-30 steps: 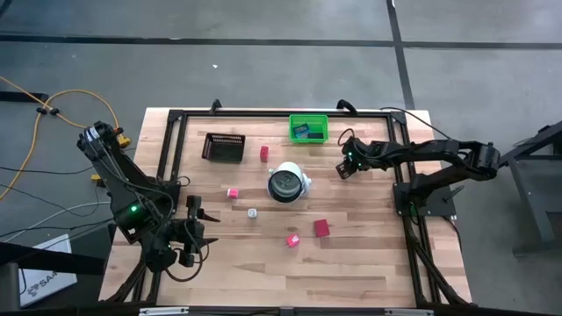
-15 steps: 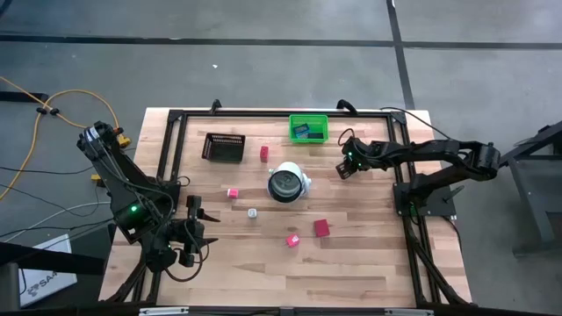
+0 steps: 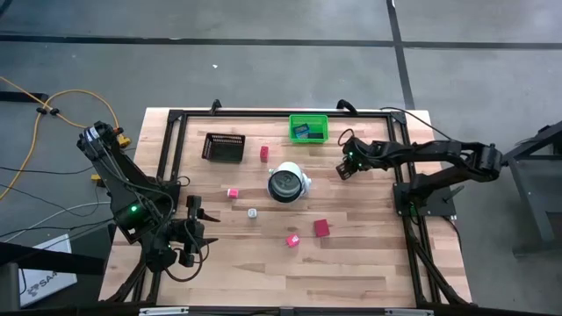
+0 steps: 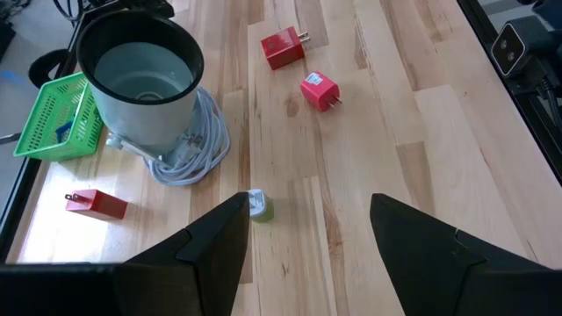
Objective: Pick & Place Office items
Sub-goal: Put the white charger adapter into the black bin
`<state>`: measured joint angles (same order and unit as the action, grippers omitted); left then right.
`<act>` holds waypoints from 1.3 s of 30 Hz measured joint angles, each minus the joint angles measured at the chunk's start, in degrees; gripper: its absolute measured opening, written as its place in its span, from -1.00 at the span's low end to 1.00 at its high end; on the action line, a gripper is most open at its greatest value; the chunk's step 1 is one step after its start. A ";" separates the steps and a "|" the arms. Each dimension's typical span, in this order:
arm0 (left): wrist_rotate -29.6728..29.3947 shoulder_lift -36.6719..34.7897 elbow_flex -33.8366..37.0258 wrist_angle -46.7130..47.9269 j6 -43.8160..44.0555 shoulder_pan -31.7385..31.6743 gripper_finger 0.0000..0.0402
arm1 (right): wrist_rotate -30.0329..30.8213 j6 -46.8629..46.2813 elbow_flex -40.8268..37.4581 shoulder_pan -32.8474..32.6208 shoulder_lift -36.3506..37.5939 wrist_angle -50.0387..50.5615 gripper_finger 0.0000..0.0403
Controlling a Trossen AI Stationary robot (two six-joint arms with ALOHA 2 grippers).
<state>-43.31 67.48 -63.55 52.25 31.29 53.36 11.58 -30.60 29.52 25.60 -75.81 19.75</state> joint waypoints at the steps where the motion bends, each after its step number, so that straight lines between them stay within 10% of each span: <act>1: 0.00 0.02 0.00 -0.02 0.00 0.02 0.13 | 0.01 0.34 0.00 -0.16 0.55 -0.03 -0.41; 39: 0.00 0.02 0.00 0.00 0.00 0.02 0.13 | -4.43 9.13 -0.02 -16.14 19.06 -24.47 -0.43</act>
<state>-43.31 67.50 -63.55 52.25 31.29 53.39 7.16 -21.48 29.50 9.45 -56.75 -4.72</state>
